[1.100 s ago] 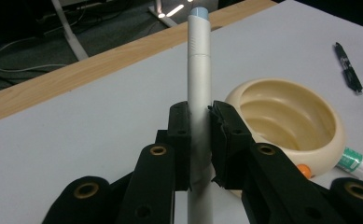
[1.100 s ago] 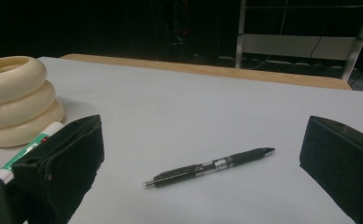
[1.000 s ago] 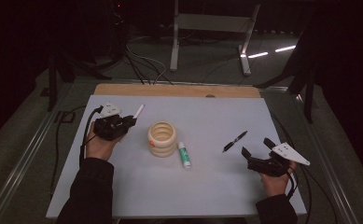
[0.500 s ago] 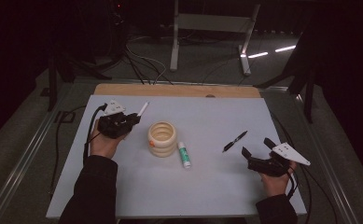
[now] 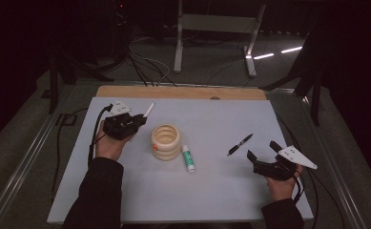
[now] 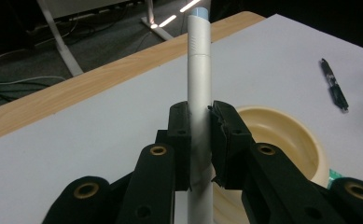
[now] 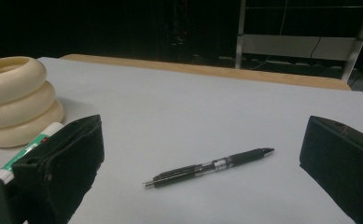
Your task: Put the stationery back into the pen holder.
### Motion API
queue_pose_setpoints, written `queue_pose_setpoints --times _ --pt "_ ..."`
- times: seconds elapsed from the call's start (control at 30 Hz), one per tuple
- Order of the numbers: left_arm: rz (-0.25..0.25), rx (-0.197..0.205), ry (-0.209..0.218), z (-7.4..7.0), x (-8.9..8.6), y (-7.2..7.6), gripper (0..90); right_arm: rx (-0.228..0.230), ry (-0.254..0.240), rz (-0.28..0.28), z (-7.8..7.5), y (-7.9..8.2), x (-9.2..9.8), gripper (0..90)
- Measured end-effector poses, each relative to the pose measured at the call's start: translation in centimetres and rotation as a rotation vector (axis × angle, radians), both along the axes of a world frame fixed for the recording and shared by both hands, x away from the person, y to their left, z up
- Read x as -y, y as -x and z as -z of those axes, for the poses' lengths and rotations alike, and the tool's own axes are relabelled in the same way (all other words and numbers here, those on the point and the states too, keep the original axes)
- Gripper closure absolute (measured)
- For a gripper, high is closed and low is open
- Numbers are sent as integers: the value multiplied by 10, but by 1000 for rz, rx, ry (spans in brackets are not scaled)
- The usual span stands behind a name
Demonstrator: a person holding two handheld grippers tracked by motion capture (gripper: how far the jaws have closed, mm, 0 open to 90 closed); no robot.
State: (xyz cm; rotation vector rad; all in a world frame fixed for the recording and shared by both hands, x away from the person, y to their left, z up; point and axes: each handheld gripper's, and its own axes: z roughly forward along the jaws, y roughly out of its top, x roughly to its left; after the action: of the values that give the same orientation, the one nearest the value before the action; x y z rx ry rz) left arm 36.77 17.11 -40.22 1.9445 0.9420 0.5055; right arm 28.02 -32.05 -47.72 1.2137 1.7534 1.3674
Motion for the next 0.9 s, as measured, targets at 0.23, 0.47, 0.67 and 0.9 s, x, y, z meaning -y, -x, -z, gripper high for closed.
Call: queue_pose_setpoints --times 0.23,0.47,0.67,0.9 --pt "5 4 4 -2 5 -2 793 2 -1 1 0 0 0 0" --pt "9 8 10 -3 9 -5 793 1 -1 0 0 0 0 1" --pt "10 10 13 -3 13 -7 793 1 -2 0 0 0 0 0" --pt "10 18 19 -4 17 -8 793 1 -2 -1 0 0 0 1"
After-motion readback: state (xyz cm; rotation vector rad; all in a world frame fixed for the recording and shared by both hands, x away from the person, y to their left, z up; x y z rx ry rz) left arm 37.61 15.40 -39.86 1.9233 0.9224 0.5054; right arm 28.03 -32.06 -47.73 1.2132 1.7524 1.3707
